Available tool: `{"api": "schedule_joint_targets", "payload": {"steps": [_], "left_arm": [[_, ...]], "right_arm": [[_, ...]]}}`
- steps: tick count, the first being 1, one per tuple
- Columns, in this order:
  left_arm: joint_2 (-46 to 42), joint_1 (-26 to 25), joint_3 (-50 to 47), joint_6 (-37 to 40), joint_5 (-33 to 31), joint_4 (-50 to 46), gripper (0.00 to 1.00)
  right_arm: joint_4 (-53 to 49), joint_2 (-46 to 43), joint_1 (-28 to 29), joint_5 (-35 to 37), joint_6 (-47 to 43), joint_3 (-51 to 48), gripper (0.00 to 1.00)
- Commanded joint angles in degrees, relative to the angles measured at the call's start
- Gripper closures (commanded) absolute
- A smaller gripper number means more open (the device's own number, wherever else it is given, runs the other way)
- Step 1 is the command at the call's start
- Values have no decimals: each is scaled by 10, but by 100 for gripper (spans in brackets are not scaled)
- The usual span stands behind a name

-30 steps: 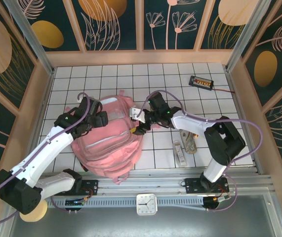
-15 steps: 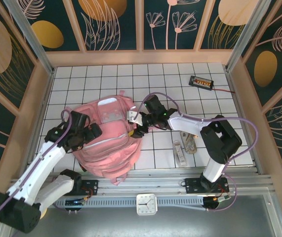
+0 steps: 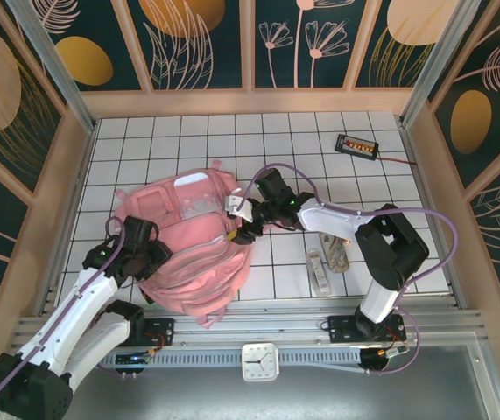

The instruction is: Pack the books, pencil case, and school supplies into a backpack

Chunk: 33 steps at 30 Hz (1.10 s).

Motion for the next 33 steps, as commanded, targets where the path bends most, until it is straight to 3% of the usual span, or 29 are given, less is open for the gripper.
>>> {"api": "schedule_joint_targets", "payload": {"steps": [1,5,10,14,20,27,33], "left_arm": [[36,-3,5,-1,67,125,100],[71,20,86,83,81,94,100],[131,107,198,219,236,67,100],[191,159,284,301,305,47,100],[276,193,337,295,410,93,100],[304,199,354,278,427,104,100],[298,199,351,301,412,69,100]], "right_arm": [[20,-20,14,-20,18,-12,33],[19,-48,-4,-26,18,-29,33],[4,-88,-35,-40,0,-28,30],[-7,-86,-56,-61,1,9,30],[-2,-88,-79,-89,18,4,31],[48,-109,-78,-114,57,-60,35],[135,-94,-85,-60,70,-119,34]]}}
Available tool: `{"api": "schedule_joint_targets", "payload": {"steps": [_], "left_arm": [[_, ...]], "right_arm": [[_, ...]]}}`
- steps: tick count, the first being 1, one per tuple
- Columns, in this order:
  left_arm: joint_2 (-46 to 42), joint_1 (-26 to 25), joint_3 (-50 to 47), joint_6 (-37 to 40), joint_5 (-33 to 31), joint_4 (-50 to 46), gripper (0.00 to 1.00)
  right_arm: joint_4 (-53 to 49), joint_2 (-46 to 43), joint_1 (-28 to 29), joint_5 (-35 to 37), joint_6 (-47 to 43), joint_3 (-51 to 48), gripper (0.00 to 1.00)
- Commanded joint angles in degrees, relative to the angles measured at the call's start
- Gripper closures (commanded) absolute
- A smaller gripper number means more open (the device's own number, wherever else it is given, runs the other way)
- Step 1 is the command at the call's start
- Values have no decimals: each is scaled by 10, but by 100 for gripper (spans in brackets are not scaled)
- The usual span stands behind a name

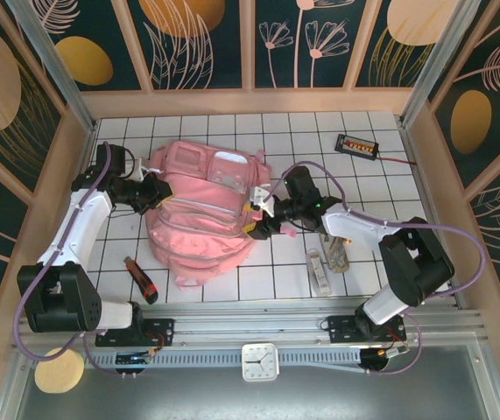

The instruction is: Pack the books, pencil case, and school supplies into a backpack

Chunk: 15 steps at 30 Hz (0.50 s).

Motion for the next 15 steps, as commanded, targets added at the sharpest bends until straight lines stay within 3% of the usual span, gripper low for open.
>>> {"api": "schedule_joint_targets", "payload": {"steps": [1,9,15], "left_arm": [[-25,4,28,11,71,31,100],[-58,4,-7,-7,67,40,100],[-72,4,-24,-21,69,52,100]], "right_arm": [[72,11,-13,23,16,-15,34],[87,70,-36,28,-2,23,34],[62,90,-8,29,-29,40,34]]}}
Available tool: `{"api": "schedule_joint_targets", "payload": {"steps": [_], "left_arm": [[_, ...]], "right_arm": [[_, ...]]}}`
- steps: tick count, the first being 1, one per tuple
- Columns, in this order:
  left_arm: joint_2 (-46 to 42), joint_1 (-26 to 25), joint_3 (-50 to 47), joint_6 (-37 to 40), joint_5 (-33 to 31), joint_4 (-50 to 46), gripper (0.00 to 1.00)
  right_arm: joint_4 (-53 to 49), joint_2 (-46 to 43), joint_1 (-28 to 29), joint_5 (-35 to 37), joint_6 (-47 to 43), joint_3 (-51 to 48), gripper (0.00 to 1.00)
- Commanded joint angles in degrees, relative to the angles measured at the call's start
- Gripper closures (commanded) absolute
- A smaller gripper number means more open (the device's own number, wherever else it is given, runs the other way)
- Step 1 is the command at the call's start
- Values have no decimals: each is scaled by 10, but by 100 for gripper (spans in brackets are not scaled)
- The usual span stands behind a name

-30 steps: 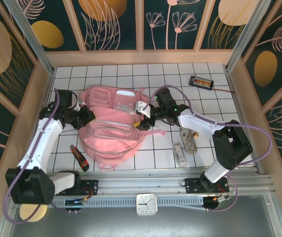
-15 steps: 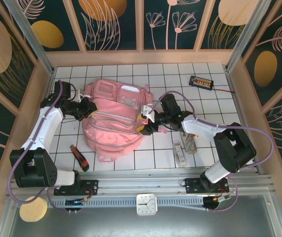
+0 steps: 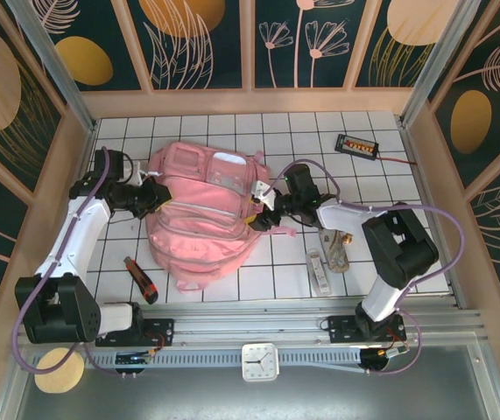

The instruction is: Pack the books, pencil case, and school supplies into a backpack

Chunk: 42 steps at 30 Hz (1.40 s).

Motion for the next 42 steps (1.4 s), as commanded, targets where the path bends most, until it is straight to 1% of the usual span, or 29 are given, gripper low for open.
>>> {"api": "schedule_joint_targets", "payload": {"steps": [1,6,8,10,12,15,18,21,25,29,31,33,35,38,41,42], "left_arm": [[-35,3,4,-16,68,50,100],[-41,3,-3,-19,68,52,100],[-42,3,-7,-21,70,56,100],[-43,3,-9,-22,70,58,100],[-42,3,-9,-22,70,58,100],[-44,3,-10,-25,68,61,100],[-46,3,-11,-35,59,66,100],[-61,3,-10,-59,25,79,100],[-81,3,-16,-97,-17,105,100],[-112,-8,-47,-152,-53,145,100],[-130,-35,-74,-180,-89,165,100],[-149,-75,-100,-218,-136,190,100],[-173,-103,-127,-259,-185,220,100],[-204,-132,-168,-315,-252,265,100],[-194,-168,-163,-321,-303,280,100],[-185,-181,-156,-319,-310,288,100]], "right_arm": [[-1,10,26,3,-24,16,34],[-13,22,53,11,-32,28,35],[-20,28,57,12,-33,35,39],[-25,29,59,15,-32,35,50],[-23,27,60,23,-31,30,67],[-20,18,65,32,-33,20,82],[-33,6,72,40,-35,14,92],[-59,-27,80,52,-36,0,100],[-98,-86,92,61,-21,-21,100],[-156,-116,109,66,10,-13,100],[-181,-116,114,56,52,2,100],[-211,-104,121,47,118,27,100],[-244,-98,130,38,162,46,100],[-306,-79,141,58,244,81,100],[-350,-59,142,76,335,122,100],[-353,-57,143,77,367,131,100]]}}
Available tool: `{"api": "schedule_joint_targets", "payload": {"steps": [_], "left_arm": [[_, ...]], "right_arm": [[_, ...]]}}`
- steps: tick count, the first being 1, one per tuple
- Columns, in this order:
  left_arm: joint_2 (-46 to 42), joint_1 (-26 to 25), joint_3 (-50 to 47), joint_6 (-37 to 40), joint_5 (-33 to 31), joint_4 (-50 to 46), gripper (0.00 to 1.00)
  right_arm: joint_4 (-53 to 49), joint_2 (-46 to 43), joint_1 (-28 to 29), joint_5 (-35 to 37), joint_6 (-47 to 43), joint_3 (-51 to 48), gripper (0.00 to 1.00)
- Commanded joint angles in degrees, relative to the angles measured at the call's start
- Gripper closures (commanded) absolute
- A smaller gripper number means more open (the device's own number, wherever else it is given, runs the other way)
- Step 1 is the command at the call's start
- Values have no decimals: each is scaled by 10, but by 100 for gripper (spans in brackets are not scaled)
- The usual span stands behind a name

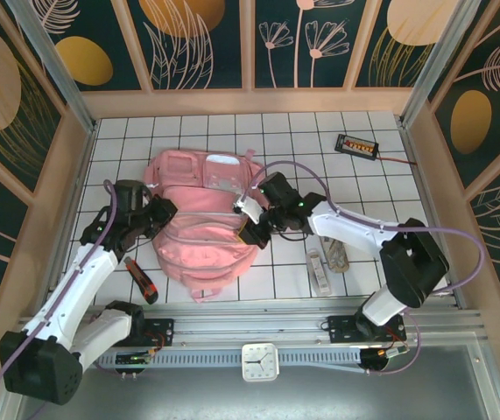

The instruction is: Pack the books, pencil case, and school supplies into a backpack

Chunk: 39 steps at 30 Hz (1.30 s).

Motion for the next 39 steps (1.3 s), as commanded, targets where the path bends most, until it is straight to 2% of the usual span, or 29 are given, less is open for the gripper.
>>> {"api": "schedule_joint_targets", "payload": {"steps": [1,5,9,13,21,26,28,29,32,35,39], "left_arm": [[12,-39,25,-70,-74,133,100],[62,-82,48,-66,-100,172,100],[113,-104,67,-56,-98,213,100],[175,-149,120,-8,-106,202,100],[256,-194,153,-41,-84,266,100],[245,-199,149,-50,-91,258,99],[227,-198,151,-34,-108,231,43],[218,-196,153,-24,-115,215,30],[203,-175,146,-8,-108,193,15],[209,-138,131,-6,-56,209,13],[238,-113,151,37,-26,188,13]], "right_arm": [[-42,13,17,-13,147,50,100],[-53,26,19,5,252,95,100],[-113,54,16,42,304,149,100],[-139,86,7,19,345,202,100],[-124,137,21,-14,356,261,100],[-90,138,3,-24,389,237,100],[-87,126,-5,-24,393,219,100],[-88,117,-9,-24,393,208,100],[-90,86,-13,-21,391,168,100],[-97,59,-14,-21,387,133,100],[-124,21,-16,-11,372,103,100]]}}
